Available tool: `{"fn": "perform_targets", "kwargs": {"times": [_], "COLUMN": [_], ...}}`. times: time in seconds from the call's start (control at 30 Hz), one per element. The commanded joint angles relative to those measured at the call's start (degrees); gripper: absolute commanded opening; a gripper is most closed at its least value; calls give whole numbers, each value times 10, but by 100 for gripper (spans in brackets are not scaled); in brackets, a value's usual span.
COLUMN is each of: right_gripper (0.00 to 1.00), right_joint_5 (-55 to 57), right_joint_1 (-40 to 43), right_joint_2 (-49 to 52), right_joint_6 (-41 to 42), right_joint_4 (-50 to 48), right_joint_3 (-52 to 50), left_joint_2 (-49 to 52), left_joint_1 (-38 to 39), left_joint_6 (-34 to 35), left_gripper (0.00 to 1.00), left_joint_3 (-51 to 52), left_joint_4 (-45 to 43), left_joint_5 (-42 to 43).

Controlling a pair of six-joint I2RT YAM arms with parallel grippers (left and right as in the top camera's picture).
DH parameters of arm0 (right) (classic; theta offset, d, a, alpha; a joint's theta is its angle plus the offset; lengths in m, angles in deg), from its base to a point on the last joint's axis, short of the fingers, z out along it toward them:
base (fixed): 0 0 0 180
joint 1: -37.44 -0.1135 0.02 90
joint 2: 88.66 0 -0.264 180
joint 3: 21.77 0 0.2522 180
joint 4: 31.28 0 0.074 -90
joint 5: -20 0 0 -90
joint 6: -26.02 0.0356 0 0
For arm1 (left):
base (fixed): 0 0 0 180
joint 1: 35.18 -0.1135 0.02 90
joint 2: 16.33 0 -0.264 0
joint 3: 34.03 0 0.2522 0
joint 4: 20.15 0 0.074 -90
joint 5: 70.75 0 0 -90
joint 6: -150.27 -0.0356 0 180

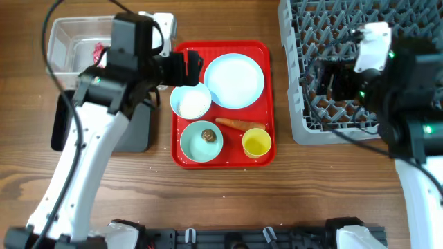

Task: Sort waste into correct bins and load items into the dishwasher rack
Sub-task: 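Reach the left gripper to the light-blue rice bowl on the red tray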

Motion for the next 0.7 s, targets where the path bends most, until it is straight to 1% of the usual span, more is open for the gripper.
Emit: {"fn": "perform_targets", "kwargs": {"times": [0.0,0.13,0.27,0.3,0.37,0.4,0.5,0.57,0.67], "right_gripper": [100,100,100,100,98,96,96,94,93], "right_joint_5": [-40,-82,-85,-85,-85,-84,-75,-63,-58], "right_joint_1": [1,1,1,1,1,1,1,1,1], "right_joint_2": [30,50,62,63,66,66,66,66,66], "right_joint_6": [-7,-8,-9,-9,-9,-9,-11,-11,-12], "right_joint_4": [8,29,40,40,42,43,49,52,51], "right_joint_3": [13,13,13,13,13,13,13,13,13], "left_joint_2": [31,44,71,82,115,133,178,217,252], "left_joint_1": [2,4,20,27,46,53,62,62,62], "left_joint_6": [24,24,23,23,24,31,75,101,101], "left_gripper": [100,100,100,97,85,82,81,81,80], "left_joint_3": [-12,-10,-10,-9,-9,-9,-9,-9,-9], "left_joint_4": [5,12,12,14,20,22,29,33,32], "left_joint_5": [47,65,54,42,1,-19,-58,-57,-53]}}
